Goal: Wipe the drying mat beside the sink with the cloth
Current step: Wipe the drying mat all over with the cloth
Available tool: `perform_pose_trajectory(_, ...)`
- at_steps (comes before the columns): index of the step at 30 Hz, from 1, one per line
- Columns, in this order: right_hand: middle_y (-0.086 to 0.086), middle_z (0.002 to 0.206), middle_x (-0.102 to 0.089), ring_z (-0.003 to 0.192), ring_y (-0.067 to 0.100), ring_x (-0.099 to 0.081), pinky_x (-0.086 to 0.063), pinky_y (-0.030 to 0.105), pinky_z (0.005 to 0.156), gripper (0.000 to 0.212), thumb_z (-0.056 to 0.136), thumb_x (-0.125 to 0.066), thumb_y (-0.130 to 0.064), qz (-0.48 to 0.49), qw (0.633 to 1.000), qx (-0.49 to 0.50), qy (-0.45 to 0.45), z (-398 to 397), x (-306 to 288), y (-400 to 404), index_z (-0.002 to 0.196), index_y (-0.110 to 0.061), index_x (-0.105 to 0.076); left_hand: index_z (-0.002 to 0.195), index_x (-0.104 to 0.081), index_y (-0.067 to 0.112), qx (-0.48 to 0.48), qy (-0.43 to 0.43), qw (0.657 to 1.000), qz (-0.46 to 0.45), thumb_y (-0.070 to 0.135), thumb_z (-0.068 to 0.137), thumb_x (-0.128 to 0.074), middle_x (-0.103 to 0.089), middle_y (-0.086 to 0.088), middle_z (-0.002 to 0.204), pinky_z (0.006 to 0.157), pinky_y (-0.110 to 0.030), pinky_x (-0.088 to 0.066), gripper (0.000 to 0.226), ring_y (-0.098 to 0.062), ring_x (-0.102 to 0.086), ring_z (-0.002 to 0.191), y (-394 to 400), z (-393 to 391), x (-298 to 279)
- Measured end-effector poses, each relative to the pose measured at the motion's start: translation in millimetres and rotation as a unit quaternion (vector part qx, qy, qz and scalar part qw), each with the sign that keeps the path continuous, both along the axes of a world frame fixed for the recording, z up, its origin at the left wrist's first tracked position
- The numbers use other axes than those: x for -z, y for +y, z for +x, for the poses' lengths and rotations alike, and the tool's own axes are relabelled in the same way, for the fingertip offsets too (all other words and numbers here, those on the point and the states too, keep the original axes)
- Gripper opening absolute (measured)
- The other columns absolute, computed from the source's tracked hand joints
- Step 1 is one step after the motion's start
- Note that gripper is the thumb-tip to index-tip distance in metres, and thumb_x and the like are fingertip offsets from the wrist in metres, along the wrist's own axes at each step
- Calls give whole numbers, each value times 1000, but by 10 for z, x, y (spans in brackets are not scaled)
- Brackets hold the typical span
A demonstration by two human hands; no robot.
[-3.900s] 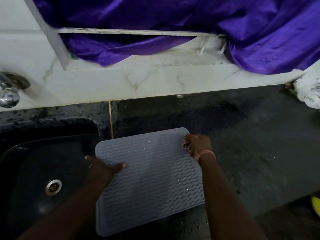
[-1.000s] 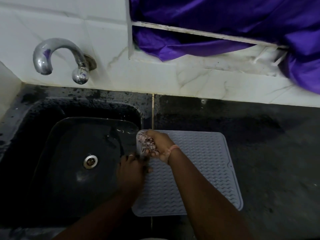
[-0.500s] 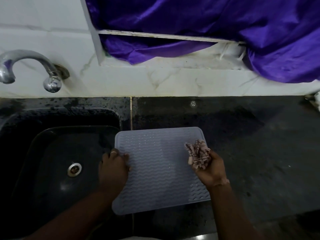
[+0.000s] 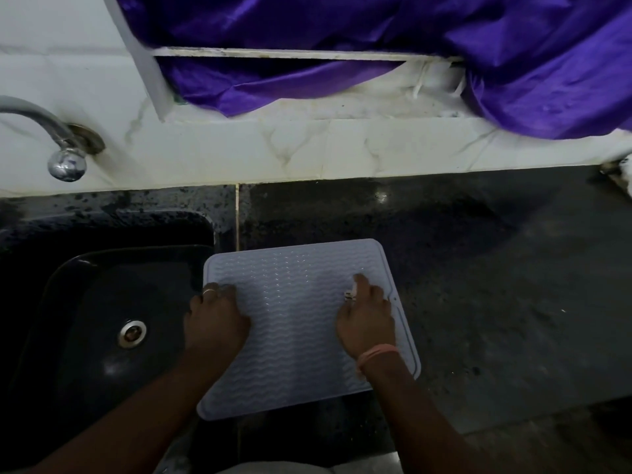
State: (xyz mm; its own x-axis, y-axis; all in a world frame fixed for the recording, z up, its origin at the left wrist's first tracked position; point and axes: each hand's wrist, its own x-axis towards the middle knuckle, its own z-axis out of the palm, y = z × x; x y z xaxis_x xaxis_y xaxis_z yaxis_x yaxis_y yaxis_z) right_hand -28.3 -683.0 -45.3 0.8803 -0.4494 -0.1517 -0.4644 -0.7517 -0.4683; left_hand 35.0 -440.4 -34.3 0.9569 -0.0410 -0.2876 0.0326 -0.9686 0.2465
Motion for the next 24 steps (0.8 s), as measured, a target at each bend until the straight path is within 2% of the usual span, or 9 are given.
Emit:
perform_pose_trajectory(2, 11, 139, -39, 120, 34, -45, -46, 52, 97, 68, 87, -52, -51, -68, 996, -33, 46, -36, 59, 87, 146, -25, -32, 142, -49, 25, 20, 18, 999, -41, 33, 79, -74, -43, -5, 147, 99, -48, -48, 68, -34, -45, 125, -25, 2, 39)
perform_pose_trajectory(5, 11, 140, -40, 123, 33, -44, -45, 50, 100, 55, 90, -59, -35, -81, 993, -47, 71, 17, 101, 20, 141, -26, -38, 145, -48, 28, 55, 30, 998, -19, 36, 77, -79, -42, -2, 149, 100, -46, -48, 75, -32, -44, 126, 2, 10, 95)
perform_pose_trajectory(7, 12, 126, -51, 112, 32, -54, -47, 36, 88, 43, 91, -56, -17, -39, 997, -54, 44, 104, 88, -126, 133, -20, -48, 144, -49, 29, 62, 21, 998, -10, 38, 76, -80, -43, -1, 148, 99, -45, -50, 76, -31, -45, 127, 15, 18, 104)
perform_pose_trajectory(9, 12, 111, -60, 101, 32, -62, -48, 30, 79, 33, 89, -56, -7, 66, 998, -6, 16, 196, 28, -355, 121, -15, -57, 144, -49, 30, 66, 17, 998, -8, 39, 76, -80, -43, -1, 148, 98, -44, -51, 76, -30, -45, 127, 11, 19, 104)
perform_pose_trajectory(11, 12, 108, -65, 98, 29, -65, -54, 31, 80, 31, 87, -65, -7, 156, 984, 80, -20, 257, -33, -589, 118, -13, -60, 144, -48, 30, 68, 11, 998, -8, 40, 76, -80, -43, 0, 147, 96, -43, -52, 76, -28, -45, 126, 10, 15, 109)
perform_pose_trajectory(14, 8, 96, -69, 73, 9, -64, -49, 14, 52, 19, 85, -72, -13, 200, 961, 178, -73, 311, -89, -828, 97, -21, -60, 145, -48, 30, 73, -2, 997, -9, 39, 77, -80, -41, 2, 147, 92, -42, -53, 75, -27, -45, 125, 14, -3, 131)
perform_pose_trajectory(15, 8, 97, -68, 71, 5, -62, -48, 12, 53, 18, 84, -73, -14, 199, 959, 187, -81, 352, -88, -863, 96, -21, -60, 145, -47, 30, 72, -2, 997, -9, 38, 77, -80, -40, 2, 146, 91, -42, -54, 75, -26, -45, 125, 15, -4, 133)
perform_pose_trajectory(19, 14, 112, -62, 96, 29, -62, -52, 34, 87, 29, 84, -73, -22, 173, 963, 191, -74, 533, -70, -857, 110, -16, -61, 144, -48, 31, 75, -5, 997, -8, 37, 77, -80, -39, 2, 144, 87, -43, -55, 74, -27, -45, 124, 6, 7, 129)
perform_pose_trajectory(24, 23, 126, -44, 90, 37, -58, -50, 33, 84, 32, 89, -66, -17, 62, 991, 118, -9, 593, 3, -643, 118, -7, -58, 143, -49, 31, 77, -6, 997, -2, 36, 78, -79, -39, 2, 145, 87, -42, -55, 72, -27, -44, 124, 1, 20, 118)
